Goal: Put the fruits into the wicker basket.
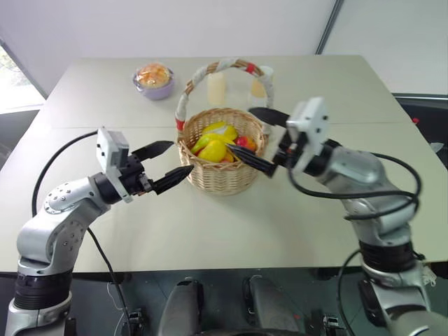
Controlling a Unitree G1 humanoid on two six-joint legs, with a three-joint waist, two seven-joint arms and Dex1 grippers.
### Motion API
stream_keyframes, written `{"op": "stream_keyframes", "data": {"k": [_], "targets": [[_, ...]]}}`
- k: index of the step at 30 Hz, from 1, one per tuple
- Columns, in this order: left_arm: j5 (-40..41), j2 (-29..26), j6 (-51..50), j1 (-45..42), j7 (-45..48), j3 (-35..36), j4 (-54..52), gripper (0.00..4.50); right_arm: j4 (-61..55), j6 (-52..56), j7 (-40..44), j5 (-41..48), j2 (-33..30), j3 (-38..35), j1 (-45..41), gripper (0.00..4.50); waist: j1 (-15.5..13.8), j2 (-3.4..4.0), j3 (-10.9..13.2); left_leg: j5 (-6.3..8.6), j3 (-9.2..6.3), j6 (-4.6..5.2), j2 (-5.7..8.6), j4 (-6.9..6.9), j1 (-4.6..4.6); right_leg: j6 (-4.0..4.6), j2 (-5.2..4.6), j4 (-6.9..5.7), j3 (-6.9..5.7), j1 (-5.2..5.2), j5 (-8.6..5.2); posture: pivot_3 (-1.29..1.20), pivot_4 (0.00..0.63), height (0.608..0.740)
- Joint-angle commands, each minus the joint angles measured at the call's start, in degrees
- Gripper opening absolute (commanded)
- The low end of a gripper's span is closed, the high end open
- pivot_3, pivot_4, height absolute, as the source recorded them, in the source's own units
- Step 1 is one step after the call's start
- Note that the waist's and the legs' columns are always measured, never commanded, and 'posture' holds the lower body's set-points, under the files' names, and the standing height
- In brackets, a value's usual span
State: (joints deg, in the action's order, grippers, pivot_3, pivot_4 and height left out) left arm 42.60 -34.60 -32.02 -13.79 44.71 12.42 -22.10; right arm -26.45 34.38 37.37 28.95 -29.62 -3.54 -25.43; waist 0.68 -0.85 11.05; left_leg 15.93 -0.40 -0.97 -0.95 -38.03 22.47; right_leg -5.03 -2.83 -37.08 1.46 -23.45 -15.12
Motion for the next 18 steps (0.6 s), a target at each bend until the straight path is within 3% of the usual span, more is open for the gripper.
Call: {"op": "stream_keyframes", "data": {"k": [1, 4, 12, 15, 18], "targets": [[1.8, 1.4, 1.1, -1.8, 0.2, 0.4, 0.1, 4.5, 1.2, 1.5, -4.2, 1.1, 0.6, -4.3, -0.4, 4.45, 0.5, 0.01, 0.0, 0.0, 0.07, 0.0, -0.01, 0.0, -0.05, 0.0, 0.04, -0.01, 0.04, 0.0, 0.0, 0.0, 0.15, 0.74], [1.6, 2.2, 1.1, -2.6, 0.4, -0.1, 0.6, 4.5, 7.4, 0.2, -9.0, -3.1, 3.1, -2.7, -2.5, 4.45, 1.0, 0.01, 0.0, 0.0, 0.09, 0.0, -0.03, 0.0, -0.12, 0.01, 0.28, -0.04, 0.08, -0.01, 0.0, 0.0, 0.15, 0.74], [0.8, 3.2, 1.8, -2.0, 0.2, -0.9, -0.1, 4.5, 24.0, -9.9, -11.4, -9.8, 12.1, 2.2, -9.0, 4.45, 1.6, 0.02, 0.0, -0.01, 0.06, -0.01, -0.02, 0.02, 0.01, 0.01, 0.25, -0.13, 0.1, -0.15, 0.0, 0.0, 0.15, 0.74], [1.1, 3.4, 1.7, -0.8, -0.5, -0.9, -1.4, 4.5, 26.5, -11.7, -11.6, -9.6, 13.9, 1.7, -10.1, 3.6, 1.5, 0.02, 0.0, -0.01, 0.06, -0.01, -0.02, 0.02, 0.02, 0.0, 0.16, -0.12, 0.1, -0.15, 0.0, 0.0, 0.15, 0.74], [1.1, 3.5, 1.9, 0.1, -1.1, -0.7, -2.1, 4.5, 26.8, -12.9, -11.2, -9.4, 14.3, 1.5, -9.9, 2.01, 1.3, 0.02, 0.0, -0.01, 0.03, -0.01, -0.02, 0.02, 0.03, 0.0, 0.12, -0.12, 0.1, -0.14, 0.0, 0.0, 0.15, 0.74]]}}
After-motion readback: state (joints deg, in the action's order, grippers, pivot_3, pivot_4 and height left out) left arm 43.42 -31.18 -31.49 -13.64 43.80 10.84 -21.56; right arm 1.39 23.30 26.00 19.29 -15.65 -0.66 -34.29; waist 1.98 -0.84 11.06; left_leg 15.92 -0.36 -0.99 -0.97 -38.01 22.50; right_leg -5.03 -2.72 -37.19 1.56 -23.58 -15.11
